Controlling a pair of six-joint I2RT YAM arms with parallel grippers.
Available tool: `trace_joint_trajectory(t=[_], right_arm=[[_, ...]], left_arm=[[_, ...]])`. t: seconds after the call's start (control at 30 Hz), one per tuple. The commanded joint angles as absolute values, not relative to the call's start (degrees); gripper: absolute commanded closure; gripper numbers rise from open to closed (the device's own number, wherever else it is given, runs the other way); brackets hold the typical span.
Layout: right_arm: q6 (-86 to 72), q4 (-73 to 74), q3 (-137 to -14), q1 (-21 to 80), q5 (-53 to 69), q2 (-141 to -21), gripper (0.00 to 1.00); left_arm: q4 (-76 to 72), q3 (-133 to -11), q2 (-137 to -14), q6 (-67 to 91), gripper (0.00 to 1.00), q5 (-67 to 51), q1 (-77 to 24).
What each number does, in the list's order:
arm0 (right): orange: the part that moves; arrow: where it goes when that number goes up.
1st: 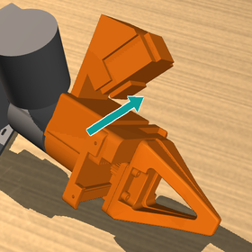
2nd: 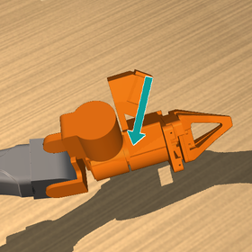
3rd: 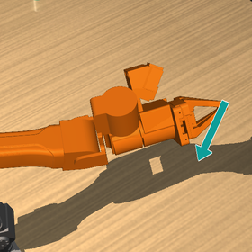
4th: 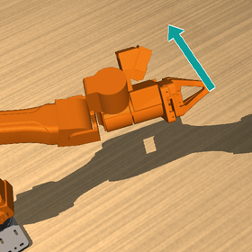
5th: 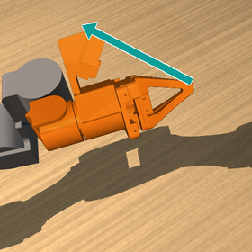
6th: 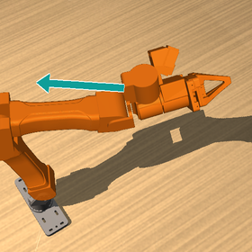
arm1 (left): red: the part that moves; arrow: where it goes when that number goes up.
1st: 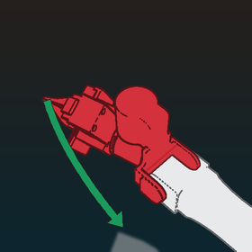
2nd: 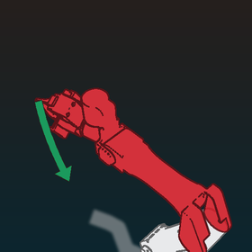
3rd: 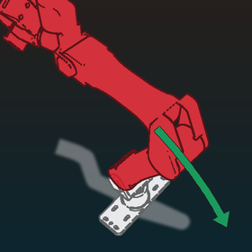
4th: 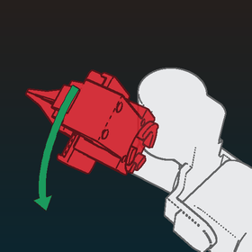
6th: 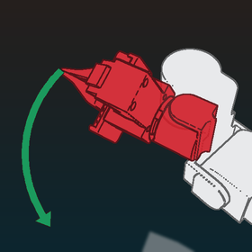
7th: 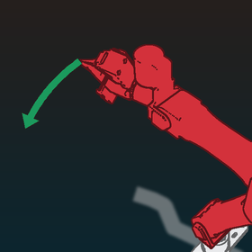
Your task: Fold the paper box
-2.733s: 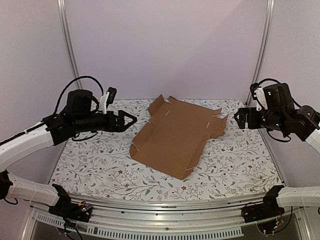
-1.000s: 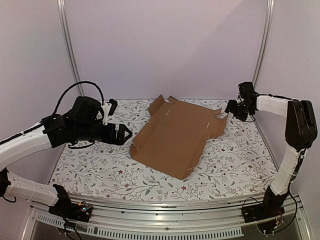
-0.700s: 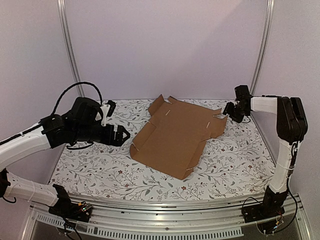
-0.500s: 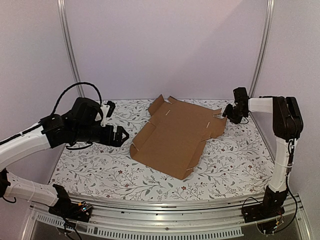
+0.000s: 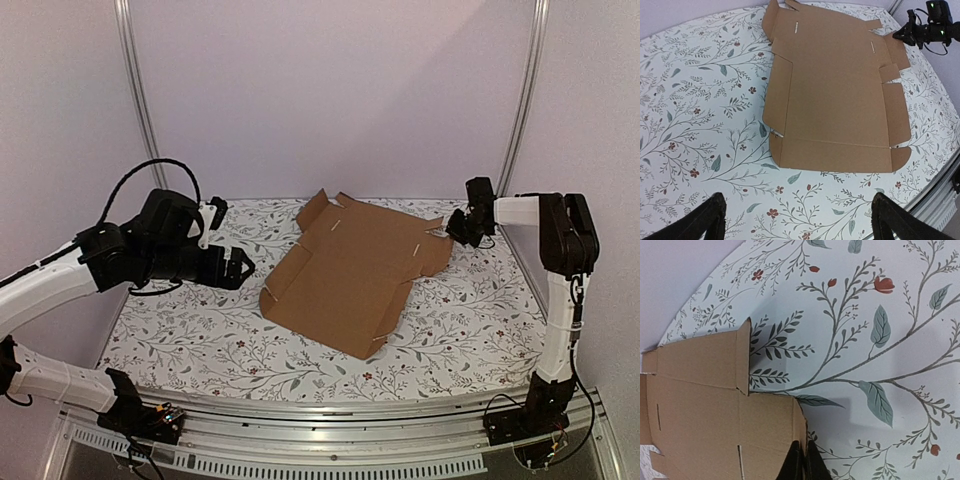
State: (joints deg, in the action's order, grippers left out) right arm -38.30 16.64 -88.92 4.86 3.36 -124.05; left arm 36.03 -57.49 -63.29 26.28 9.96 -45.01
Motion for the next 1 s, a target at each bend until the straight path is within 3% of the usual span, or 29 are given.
trace_joint_trajectory(t=[0.0, 0.33, 0.97], right_arm=[[-36.9, 16.3, -90.6, 4.7, 4.2, -124.8, 1.00], [-33.9, 10.8, -83.1, 4.7, 6.9, -117.4, 1.00], [-28.2, -20.0, -49.0, 12.6, 9.4, -83.8, 1.00]], left_arm=[[38.2, -58.4, -62.7, 25.8, 0.01, 11.5, -45.8], [38.9, -58.1, -60.8, 25.3, 0.00, 14.3, -45.8], [28.2, -57.9, -61.4, 22.2, 0.01, 20.0, -45.6]])
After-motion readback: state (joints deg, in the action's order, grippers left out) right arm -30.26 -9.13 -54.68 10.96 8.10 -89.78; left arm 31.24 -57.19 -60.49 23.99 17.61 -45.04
